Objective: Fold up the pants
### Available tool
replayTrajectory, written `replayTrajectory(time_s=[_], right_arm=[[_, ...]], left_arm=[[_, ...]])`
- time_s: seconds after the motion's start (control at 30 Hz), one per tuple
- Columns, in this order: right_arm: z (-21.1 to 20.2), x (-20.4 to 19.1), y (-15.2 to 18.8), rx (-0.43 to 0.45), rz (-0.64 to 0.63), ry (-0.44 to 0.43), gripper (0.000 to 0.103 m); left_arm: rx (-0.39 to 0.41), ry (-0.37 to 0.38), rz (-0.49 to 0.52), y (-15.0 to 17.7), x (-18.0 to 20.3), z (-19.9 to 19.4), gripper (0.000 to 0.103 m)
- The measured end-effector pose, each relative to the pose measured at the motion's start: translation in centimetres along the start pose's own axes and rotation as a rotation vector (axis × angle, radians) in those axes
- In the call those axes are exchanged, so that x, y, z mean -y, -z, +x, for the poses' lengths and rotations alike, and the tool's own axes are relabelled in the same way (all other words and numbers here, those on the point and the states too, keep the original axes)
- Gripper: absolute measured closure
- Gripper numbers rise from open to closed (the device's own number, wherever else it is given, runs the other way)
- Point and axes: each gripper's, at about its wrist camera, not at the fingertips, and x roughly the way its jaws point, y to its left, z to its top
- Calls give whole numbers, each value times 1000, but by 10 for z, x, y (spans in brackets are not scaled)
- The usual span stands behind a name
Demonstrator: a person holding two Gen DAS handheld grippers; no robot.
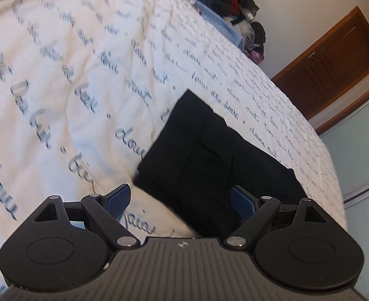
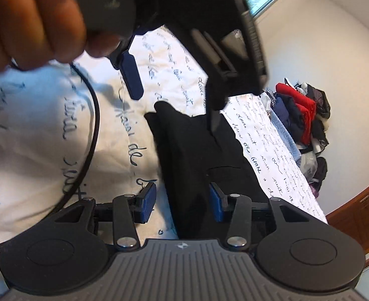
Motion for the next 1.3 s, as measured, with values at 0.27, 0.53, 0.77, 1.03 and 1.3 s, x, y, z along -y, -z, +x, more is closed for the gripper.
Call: replayTrajectory(time_s=[0.27, 0.53, 0.77, 1.03, 1.3], right_arm=[[24, -17, -6, 45, -114, 80, 75], [14, 31, -13, 93, 205, 4, 87], [-7, 94, -4, 110, 499, -324, 86], [22, 146, 15, -6, 705, -284, 86], [22, 133, 21, -2, 741, -232, 86]], left_arm=[[-77, 152, -171, -5, -28, 22, 9], [-88, 321, -295, -12, -31, 45, 7], [-72, 314, -323, -28, -23, 72, 16], [-34, 261, -325, -31, -26, 73, 43], [42, 153, -168, -27, -7, 62, 77]])
